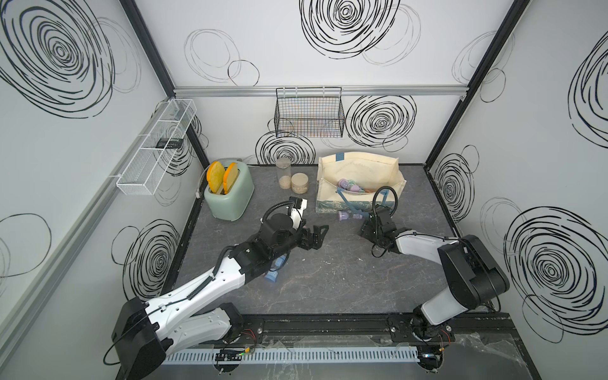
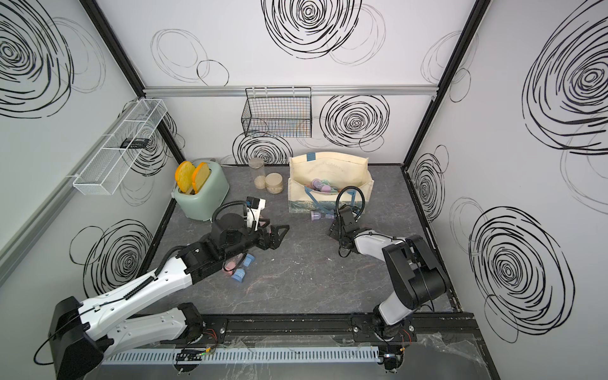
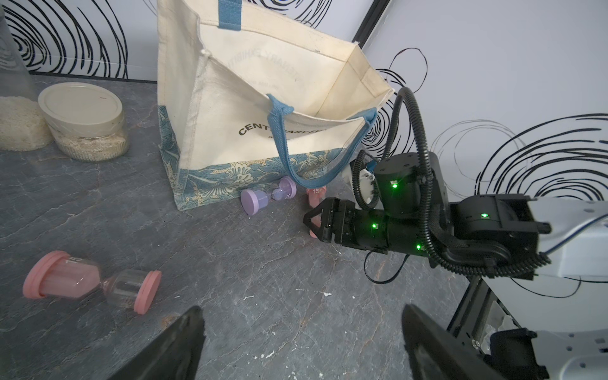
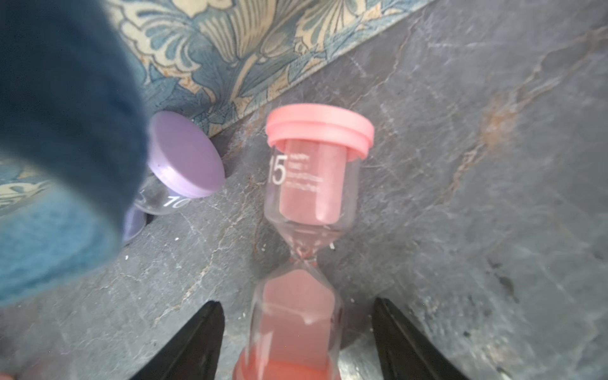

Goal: Put the hourglass into the canvas bag
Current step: Pick up the hourglass from the center of the board.

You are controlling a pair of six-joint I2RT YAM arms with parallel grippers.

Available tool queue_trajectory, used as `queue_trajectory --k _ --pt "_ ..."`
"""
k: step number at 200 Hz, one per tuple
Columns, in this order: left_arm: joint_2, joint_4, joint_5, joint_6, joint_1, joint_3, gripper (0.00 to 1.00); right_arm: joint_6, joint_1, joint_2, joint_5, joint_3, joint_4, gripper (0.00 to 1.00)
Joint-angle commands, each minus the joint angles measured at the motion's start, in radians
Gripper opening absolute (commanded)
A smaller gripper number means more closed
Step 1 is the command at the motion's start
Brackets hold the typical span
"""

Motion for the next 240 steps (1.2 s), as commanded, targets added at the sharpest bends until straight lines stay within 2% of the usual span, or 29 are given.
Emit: queue_trajectory --k 1,82,163,240 --pt "-0.021 0.030 -0.016 -0.008 0.008 0.011 0.96 -0.002 0.009 0.017 0.026 -0.009 -0.043 0.72" --pt "-0.028 0.034 -0.010 -0.014 0.023 0.004 0.96 0.005 0.042 0.106 0.056 0.030 -0.083 0.64" --pt "-0.026 0.033 0.000 -0.024 0.027 0.009 0.96 0.007 0.060 0.029 0.051 -0.041 -0.096 0.54" --pt "-0.019 0.030 0.001 -0.024 0.031 0.015 0.96 0.011 0.055 0.032 0.033 -0.043 -0.081 0.41"
